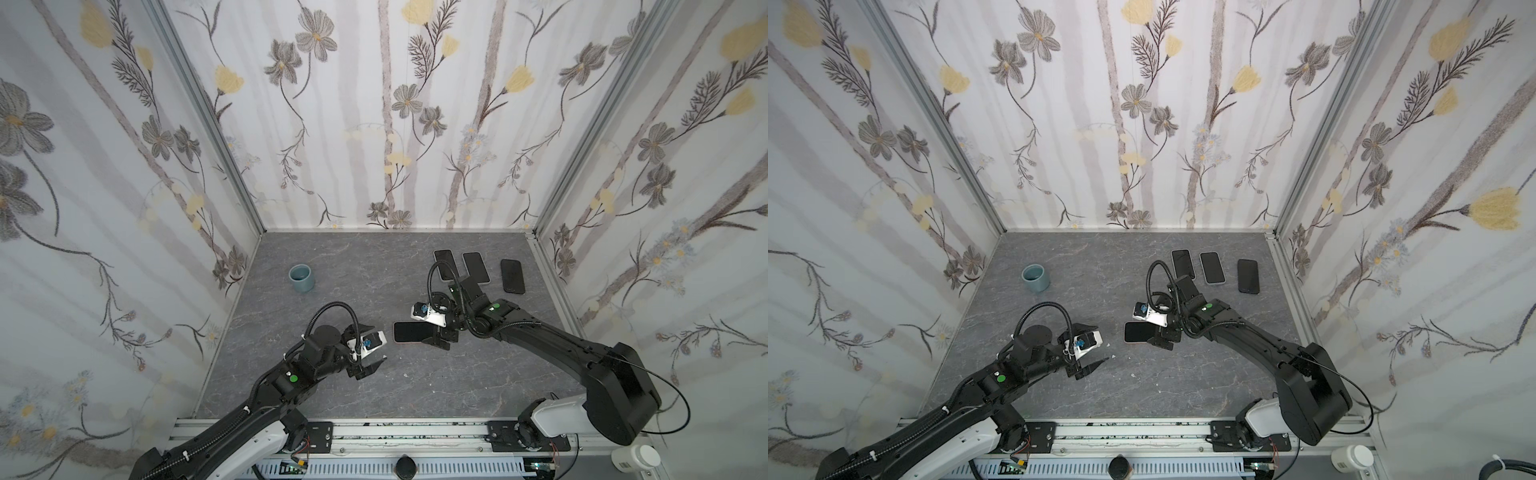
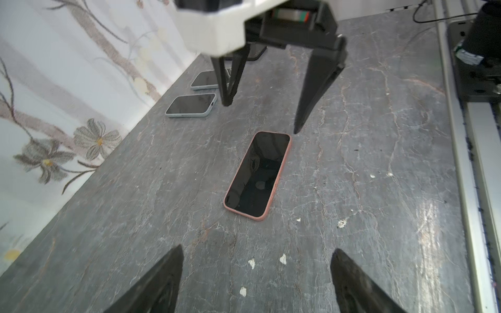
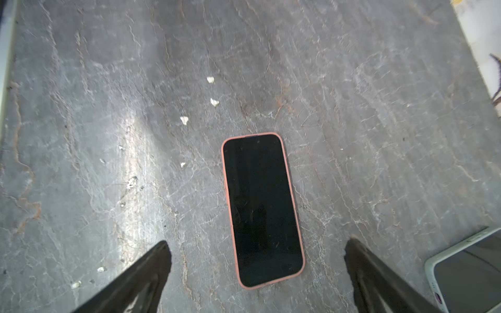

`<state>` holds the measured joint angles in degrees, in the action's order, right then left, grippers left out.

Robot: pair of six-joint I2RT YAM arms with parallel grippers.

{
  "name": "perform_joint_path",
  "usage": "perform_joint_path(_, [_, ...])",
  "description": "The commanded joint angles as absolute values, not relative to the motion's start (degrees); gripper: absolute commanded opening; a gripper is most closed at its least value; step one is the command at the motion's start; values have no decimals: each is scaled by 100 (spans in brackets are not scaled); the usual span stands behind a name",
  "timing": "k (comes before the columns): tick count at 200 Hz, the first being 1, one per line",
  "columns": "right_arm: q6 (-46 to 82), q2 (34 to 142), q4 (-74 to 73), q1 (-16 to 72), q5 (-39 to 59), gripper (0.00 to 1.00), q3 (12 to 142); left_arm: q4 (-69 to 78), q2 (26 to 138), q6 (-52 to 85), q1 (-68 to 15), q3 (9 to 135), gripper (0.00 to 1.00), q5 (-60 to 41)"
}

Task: Put the phone into the phone case
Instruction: 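Grasp the pink-cased phone with the right gripper and lift it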

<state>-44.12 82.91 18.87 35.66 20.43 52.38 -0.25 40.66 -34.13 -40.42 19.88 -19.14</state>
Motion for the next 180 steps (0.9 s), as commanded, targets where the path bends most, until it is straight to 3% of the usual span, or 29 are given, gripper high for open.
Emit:
perform_joint_path(1, [-4631,8596,1960,3573,1977,100,5389,132,4017,-3929,-4052,1899,89,-2376])
perform_joint_path(57, [-4615,9460,2335,3573,1898,100,5844,93,4191,-4034,-4052,1829,100,-2481])
perform_joint_path(180, [-4338,10746,2761,3629,1093,97,6421,88,4187,-3707,-4053,1663,100,-2383])
